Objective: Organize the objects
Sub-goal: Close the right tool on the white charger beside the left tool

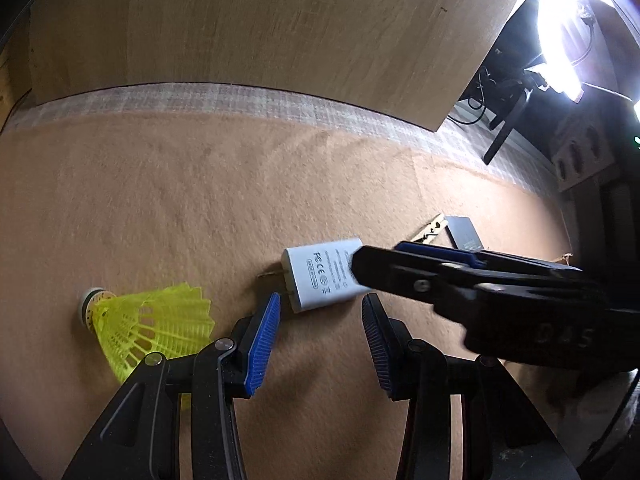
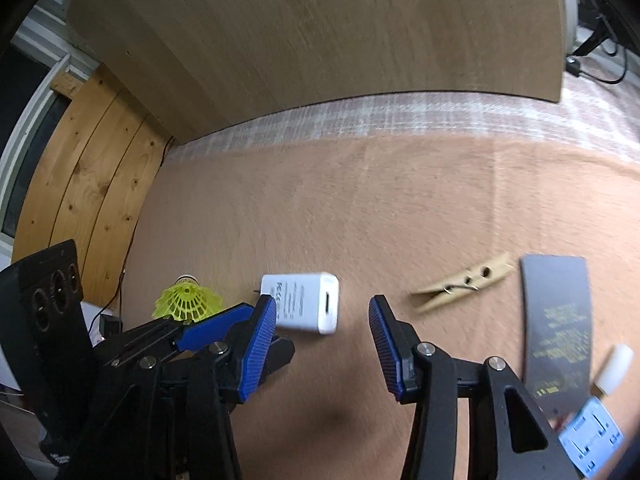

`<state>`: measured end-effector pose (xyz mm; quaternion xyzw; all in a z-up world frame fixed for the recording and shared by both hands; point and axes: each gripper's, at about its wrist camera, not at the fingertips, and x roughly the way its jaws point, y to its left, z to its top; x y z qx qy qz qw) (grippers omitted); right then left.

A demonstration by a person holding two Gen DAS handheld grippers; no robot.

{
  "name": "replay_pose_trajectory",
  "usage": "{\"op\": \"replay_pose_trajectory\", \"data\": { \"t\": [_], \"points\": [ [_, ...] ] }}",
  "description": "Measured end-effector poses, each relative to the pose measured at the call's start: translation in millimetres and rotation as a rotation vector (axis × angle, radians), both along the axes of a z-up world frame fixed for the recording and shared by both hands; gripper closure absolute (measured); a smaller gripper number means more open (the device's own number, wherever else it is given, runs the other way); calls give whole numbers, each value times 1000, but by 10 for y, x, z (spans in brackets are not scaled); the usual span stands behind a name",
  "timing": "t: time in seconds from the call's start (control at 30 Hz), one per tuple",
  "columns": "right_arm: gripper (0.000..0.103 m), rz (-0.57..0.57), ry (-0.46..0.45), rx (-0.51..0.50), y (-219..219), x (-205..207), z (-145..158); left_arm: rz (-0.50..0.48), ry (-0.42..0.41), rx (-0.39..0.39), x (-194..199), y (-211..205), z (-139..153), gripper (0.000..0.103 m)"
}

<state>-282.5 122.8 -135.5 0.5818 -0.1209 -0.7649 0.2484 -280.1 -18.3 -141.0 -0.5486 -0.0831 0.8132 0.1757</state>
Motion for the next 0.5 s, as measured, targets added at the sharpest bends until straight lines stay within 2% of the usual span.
{"op": "replay_pose_trajectory", "data": {
  "t": [0.2,0.27,0.37,0.5],
  "points": [
    [61,0,-35,-18,-64,-90,-126,16,18,-11,-8,-79,26,57],
    [61,3,-37,-21,-81,-92,-137,21,31,-35,-7,-99,35,57],
    [61,11,-41,-15,-114,-88,-142,8,23,-63,-44,-117,-6,53],
    [61,-1,-52,-11,-93,-79,-147,-32,32,-73,-57,-76,-29,41]
  ]
}}
